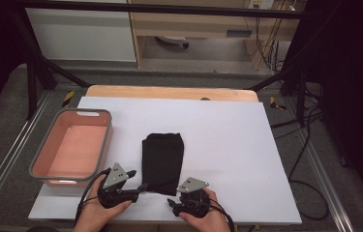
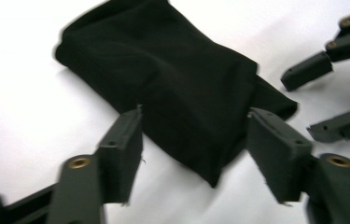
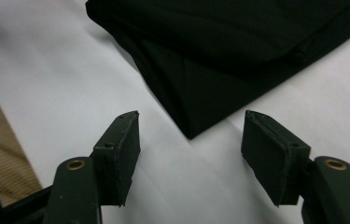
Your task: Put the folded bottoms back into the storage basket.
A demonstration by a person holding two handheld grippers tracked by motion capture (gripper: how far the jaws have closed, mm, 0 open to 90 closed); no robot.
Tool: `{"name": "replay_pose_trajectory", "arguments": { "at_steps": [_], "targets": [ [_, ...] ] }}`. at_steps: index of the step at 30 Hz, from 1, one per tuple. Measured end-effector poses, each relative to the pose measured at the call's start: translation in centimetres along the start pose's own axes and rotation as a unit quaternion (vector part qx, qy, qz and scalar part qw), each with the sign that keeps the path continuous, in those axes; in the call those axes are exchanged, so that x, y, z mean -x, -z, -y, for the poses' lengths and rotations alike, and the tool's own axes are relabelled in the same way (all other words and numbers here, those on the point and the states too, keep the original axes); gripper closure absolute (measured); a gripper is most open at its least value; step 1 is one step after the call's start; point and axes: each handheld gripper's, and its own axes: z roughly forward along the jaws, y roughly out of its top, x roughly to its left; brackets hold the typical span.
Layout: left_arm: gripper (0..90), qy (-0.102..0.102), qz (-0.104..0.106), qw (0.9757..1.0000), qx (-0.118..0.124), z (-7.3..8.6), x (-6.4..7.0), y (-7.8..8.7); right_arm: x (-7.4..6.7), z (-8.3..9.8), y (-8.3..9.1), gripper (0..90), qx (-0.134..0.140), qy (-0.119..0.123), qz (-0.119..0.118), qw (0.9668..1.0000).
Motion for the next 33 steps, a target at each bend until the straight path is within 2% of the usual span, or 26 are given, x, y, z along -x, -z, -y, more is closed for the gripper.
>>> {"name": "replay_pose_trajectory", "arguments": {
  "at_steps": [2, 4, 8, 11, 15, 16, 20, 24, 30, 33],
  "targets": [
    [32.5, 0.005, 0.001, 1.0000, 0.001, -0.1, -0.2, -0.2, -0.1, -0.2, -0.4, 38.8, 0.003, 0.006, 0.008, 0.9999],
    [30.7, 0.001, 0.003, 1.0000, 0.000, -0.3, -0.2, -0.4, -0.1, -0.5, -0.7, 39.4, 0.004, 0.006, 0.010, 0.9999],
    [30.4, -0.003, 0.001, 1.0000, -0.002, -0.3, -0.3, -0.4, -0.4, -0.8, -1.1, 48.5, 0.008, 0.009, 0.015, 0.9998],
    [30.1, 0.003, -0.006, 0.9999, 0.008, -0.6, -0.5, -0.3, -0.5, -0.8, -1.2, 59.5, 0.014, 0.005, 0.020, 0.9997],
    [28.4, 0.008, -0.011, 0.9999, 0.008, -0.5, -0.8, -0.3, -0.3, -0.8, -1.2, 85.3, 0.019, 0.015, 0.013, 0.9996],
    [26.4, 0.014, -0.012, 0.9998, 0.008, -0.4, -0.9, -0.2, -0.3, -0.9, -1.2, 87.1, 0.019, 0.014, 0.010, 0.9997],
    [23.1, 0.018, -0.017, 0.9996, 0.017, -0.4, -1.2, 0.2, -0.4, -0.8, -0.9, 88.7, 0.013, 0.014, 0.002, 0.9998],
    [20.0, 0.025, -0.009, 0.9996, 0.012, -0.3, -1.3, -0.1, -0.7, -0.2, 0.0, 88.9, 0.007, 0.013, -0.008, 0.9999],
    [18.2, 0.013, -0.008, 0.9998, 0.014, -0.6, -1.0, -0.5, -1.0, 0.5, 0.7, 89.0, 0.003, 0.012, -0.021, 0.9997],
    [16.3, 0.019, -0.003, 0.9997, 0.014, -0.5, -0.9, -0.5, -0.9, 0.4, 0.6, 88.9, 0.000, 0.011, -0.026, 0.9996]
  ]
}}
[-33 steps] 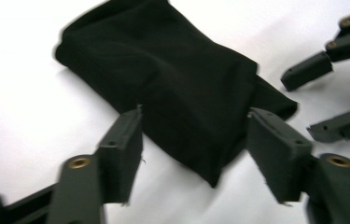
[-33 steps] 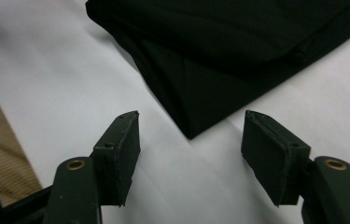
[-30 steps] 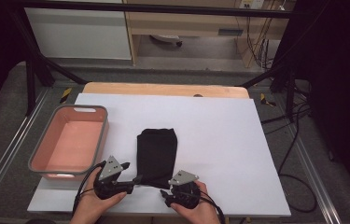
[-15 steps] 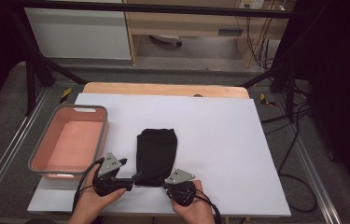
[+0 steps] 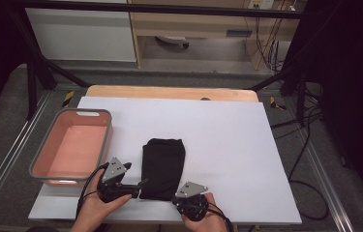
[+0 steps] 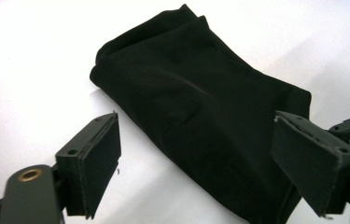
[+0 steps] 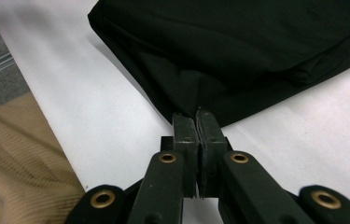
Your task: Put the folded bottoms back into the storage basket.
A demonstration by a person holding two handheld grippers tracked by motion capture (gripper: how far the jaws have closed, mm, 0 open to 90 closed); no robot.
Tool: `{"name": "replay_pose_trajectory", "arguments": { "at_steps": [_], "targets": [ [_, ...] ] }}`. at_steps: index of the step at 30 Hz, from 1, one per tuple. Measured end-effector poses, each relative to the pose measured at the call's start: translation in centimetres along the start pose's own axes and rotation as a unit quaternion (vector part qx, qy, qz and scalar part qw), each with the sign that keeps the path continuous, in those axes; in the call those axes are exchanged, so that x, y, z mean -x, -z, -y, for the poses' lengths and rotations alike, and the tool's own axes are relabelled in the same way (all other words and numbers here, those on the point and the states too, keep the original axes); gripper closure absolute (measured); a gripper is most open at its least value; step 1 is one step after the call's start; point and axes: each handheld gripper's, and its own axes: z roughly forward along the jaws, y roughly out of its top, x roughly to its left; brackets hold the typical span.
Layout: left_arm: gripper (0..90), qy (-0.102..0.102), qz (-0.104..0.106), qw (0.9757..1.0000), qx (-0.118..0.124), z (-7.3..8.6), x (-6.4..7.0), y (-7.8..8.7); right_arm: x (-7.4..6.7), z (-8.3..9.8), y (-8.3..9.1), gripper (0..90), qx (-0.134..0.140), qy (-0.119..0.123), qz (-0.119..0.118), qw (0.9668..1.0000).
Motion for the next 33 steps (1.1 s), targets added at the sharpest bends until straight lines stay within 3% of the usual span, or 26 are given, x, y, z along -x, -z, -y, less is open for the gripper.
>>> {"name": "replay_pose_trajectory", "arguments": {
  "at_steps": [5, 18, 27, 33],
  "targets": [
    [12.3, 0.003, 0.008, 1.0000, -0.002, 0.1, 0.1, 0.1, -0.1, 0.1, 0.1, 89.1, -0.002, 0.000, 0.001, 1.0000],
    [11.7, -0.003, -0.002, 0.9999, -0.013, -0.7, 0.5, -1.2, -0.1, 0.0, 0.1, 88.7, -0.007, 0.012, -0.005, 0.9999],
    [12.1, -0.004, -0.011, 0.9999, -0.001, -3.4, -0.1, -1.8, -0.1, -0.1, 0.6, 89.2, -0.017, 0.007, -0.008, 0.9998],
    [11.6, -0.008, -0.014, 0.9998, -0.005, -4.6, -0.3, -3.2, 0.2, 0.1, 0.6, 89.2, -0.019, 0.002, -0.011, 0.9998]
  ]
}}
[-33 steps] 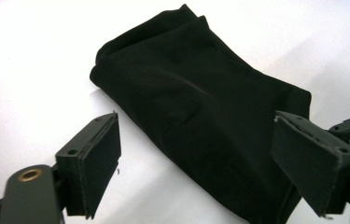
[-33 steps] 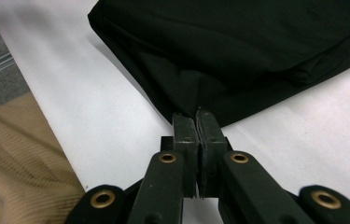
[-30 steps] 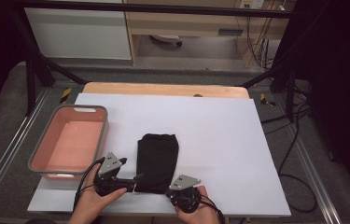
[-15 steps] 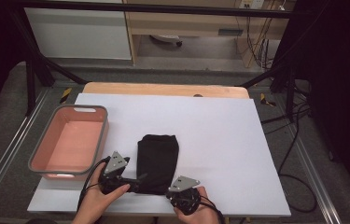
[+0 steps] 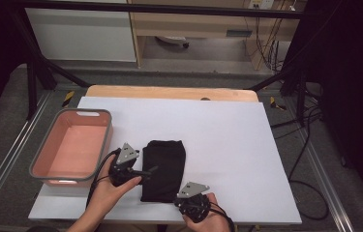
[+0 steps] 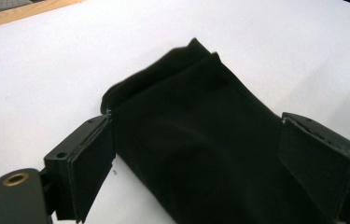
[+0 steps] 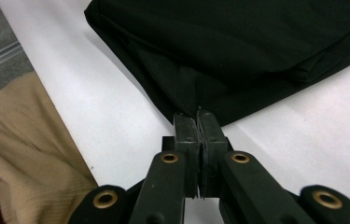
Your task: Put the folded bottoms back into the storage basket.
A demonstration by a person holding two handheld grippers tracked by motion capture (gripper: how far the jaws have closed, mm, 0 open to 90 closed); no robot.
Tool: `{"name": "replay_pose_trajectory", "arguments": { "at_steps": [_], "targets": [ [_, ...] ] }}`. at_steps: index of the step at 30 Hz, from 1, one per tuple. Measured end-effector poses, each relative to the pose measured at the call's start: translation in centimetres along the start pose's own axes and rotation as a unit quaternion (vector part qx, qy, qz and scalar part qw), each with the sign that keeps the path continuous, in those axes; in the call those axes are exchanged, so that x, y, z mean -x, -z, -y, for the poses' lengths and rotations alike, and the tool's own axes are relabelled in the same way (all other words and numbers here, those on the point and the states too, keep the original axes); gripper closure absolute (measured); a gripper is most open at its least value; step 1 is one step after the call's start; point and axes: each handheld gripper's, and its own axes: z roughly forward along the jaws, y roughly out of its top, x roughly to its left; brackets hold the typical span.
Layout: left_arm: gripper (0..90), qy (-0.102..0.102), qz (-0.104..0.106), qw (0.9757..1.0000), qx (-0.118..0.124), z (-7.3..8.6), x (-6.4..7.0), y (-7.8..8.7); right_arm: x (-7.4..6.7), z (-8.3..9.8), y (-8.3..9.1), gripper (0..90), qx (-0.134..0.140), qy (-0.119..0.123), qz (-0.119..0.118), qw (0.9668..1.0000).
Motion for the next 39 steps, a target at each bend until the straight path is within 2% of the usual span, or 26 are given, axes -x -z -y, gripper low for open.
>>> {"name": "replay_pose_trajectory", "arguments": {
  "at_steps": [3, 7, 10, 13, 17, 28, 39],
  "targets": [
    [11.2, 0.001, 0.002, 0.9999, 0.013, -1.0, -0.4, -1.0, -0.1, 0.0, 0.0, 89.2, 0.000, 0.004, 0.004, 1.0000],
    [10.2, 0.004, 0.000, 0.9999, 0.010, -2.3, -1.1, -2.1, 0.0, 0.0, 0.0, 89.1, -0.002, 0.001, -0.001, 1.0000],
    [10.0, 0.011, -0.003, 0.9999, 0.006, -2.8, -1.6, -3.0, 0.1, 0.0, -0.1, 89.1, -0.001, -0.001, -0.003, 1.0000],
    [10.2, 0.009, -0.010, 0.9999, 0.005, -3.1, -1.8, -3.5, 0.0, 0.0, -0.1, 89.0, -0.002, 0.002, -0.001, 1.0000],
    [10.4, 0.011, -0.015, 0.9998, 0.006, -3.3, -2.2, -4.0, -0.1, -0.1, -0.1, 89.0, -0.002, 0.011, 0.005, 0.9999],
    [11.9, 0.035, -0.025, 0.9990, -0.009, -3.1, -3.3, -5.4, -0.1, 0.0, -0.1, 89.0, -0.002, 0.008, 0.003, 1.0000],
    [18.5, 0.036, -0.036, 0.9983, -0.026, -2.9, -3.9, -6.3, -0.1, 0.0, -0.1, 88.9, -0.002, 0.008, 0.003, 1.0000]
  ]
}}
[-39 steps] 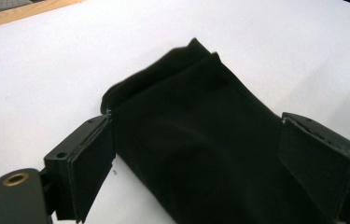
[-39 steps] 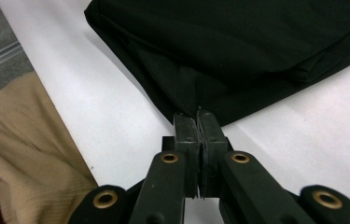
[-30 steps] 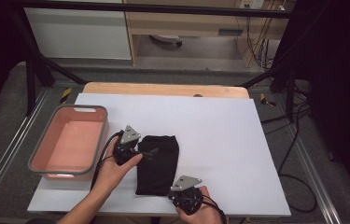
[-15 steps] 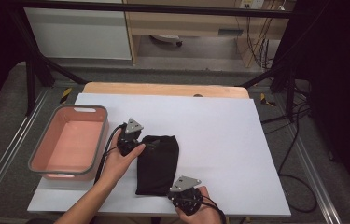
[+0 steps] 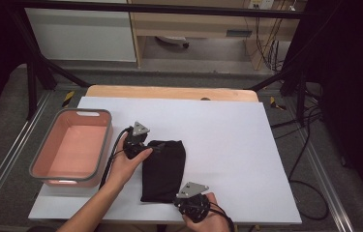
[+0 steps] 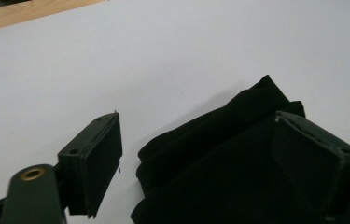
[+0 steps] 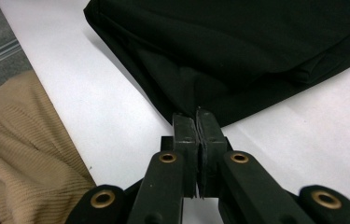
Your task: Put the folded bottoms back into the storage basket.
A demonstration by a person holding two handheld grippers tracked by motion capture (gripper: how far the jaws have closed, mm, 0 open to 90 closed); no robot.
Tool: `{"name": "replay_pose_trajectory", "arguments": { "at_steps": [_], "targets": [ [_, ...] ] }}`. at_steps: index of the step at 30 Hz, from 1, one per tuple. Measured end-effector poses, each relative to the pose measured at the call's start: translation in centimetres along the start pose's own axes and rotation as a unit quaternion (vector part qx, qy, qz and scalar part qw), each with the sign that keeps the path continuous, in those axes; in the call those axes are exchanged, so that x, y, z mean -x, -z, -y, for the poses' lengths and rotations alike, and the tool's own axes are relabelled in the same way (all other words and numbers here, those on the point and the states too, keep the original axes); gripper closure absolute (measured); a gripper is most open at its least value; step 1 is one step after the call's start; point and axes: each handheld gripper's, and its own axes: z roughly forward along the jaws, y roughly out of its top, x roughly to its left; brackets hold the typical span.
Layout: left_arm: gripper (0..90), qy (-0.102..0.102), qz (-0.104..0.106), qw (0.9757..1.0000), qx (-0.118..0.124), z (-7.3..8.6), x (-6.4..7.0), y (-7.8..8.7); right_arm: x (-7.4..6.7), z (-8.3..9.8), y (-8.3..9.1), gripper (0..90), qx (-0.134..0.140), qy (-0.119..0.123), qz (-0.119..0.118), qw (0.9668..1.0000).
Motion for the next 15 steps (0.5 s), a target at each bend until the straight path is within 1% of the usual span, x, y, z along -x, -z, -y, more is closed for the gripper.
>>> {"name": "replay_pose_trajectory", "arguments": {
  "at_steps": [3, 7, 13, 15],
  "targets": [
    [23.3, 0.002, -0.006, 1.0000, -0.002, 0.1, -0.2, -0.1, 0.0, 0.0, 0.0, 88.9, 0.001, 0.000, 0.002, 1.0000],
    [31.2, -0.004, -0.014, 0.9999, -0.004, 0.3, -0.5, 0.0, 0.0, 0.0, 0.0, 88.9, 0.000, -0.001, -0.002, 1.0000],
    [35.7, 0.003, -0.023, 0.9997, -0.008, 0.9, -0.9, 0.0, 0.0, 0.0, 0.0, 88.9, 0.000, 0.002, 0.000, 1.0000],
    [35.9, 0.001, -0.024, 0.9996, -0.010, 1.1, -1.0, 0.0, 0.0, 0.0, 0.0, 88.9, 0.000, 0.002, -0.001, 1.0000]
  ]
}}
